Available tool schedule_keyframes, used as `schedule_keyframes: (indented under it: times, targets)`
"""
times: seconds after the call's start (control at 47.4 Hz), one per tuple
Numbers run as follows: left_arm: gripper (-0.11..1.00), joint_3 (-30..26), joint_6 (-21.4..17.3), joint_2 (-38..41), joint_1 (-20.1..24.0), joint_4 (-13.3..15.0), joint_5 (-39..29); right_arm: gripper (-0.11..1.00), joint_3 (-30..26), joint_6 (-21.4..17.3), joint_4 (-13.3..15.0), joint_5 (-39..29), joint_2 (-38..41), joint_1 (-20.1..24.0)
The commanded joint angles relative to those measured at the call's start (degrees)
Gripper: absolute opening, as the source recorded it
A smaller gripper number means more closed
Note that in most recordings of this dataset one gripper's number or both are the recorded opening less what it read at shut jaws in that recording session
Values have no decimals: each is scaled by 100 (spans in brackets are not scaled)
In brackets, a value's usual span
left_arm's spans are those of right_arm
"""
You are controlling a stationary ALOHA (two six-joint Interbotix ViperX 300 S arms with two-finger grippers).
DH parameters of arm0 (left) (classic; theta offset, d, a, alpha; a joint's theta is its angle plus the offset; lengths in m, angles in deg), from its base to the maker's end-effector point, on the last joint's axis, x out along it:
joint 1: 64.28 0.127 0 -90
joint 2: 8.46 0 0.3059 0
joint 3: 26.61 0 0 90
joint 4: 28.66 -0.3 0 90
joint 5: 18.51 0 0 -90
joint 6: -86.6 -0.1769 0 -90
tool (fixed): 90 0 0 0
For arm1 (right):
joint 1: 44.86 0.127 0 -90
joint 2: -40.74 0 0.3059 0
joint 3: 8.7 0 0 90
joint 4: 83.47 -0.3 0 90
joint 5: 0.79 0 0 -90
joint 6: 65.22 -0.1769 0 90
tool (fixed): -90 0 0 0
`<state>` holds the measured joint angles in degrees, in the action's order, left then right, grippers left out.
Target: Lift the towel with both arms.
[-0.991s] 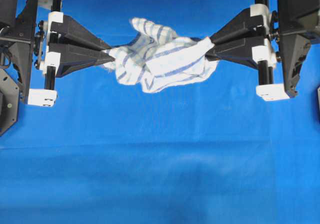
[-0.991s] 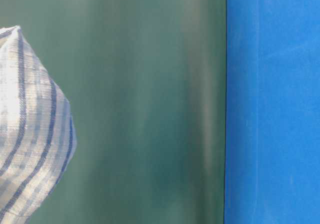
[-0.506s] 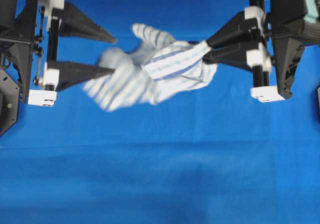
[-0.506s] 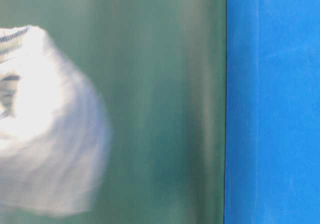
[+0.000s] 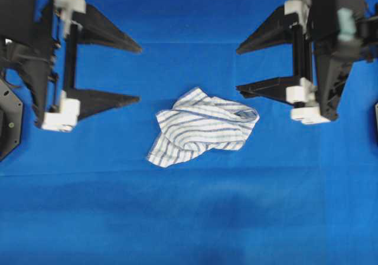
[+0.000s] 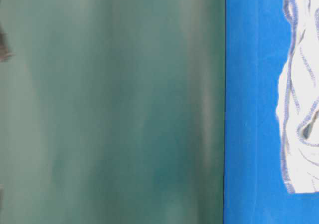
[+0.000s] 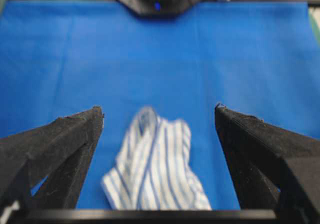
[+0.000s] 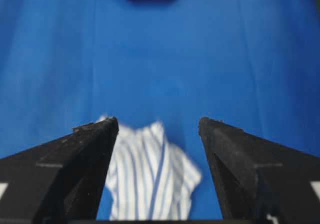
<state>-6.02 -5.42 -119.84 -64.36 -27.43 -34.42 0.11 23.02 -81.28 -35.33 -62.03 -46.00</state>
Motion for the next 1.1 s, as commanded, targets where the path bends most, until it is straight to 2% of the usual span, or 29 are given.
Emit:
schedule_keyframes:
  times: [0.0,0.211,0.379,0.738,1.075]
  targets:
    - [89,97,0,132,-79,0,185,67,211,-97,0,176,53,-9]
    - [89,633,18,791,-264,26,800,67,932,-369,0,668,519,114]
    - [89,817,97,1450,-492,35,1257,67,1318,-501,-9,1169,1063,352]
    - [89,853,316,3138,-853,44,2030,67,1512,-589,-9,2021,2355,703]
    - [88,809,404,3964,-905,53,2435,67,1556,-580,0,2364,3015,712]
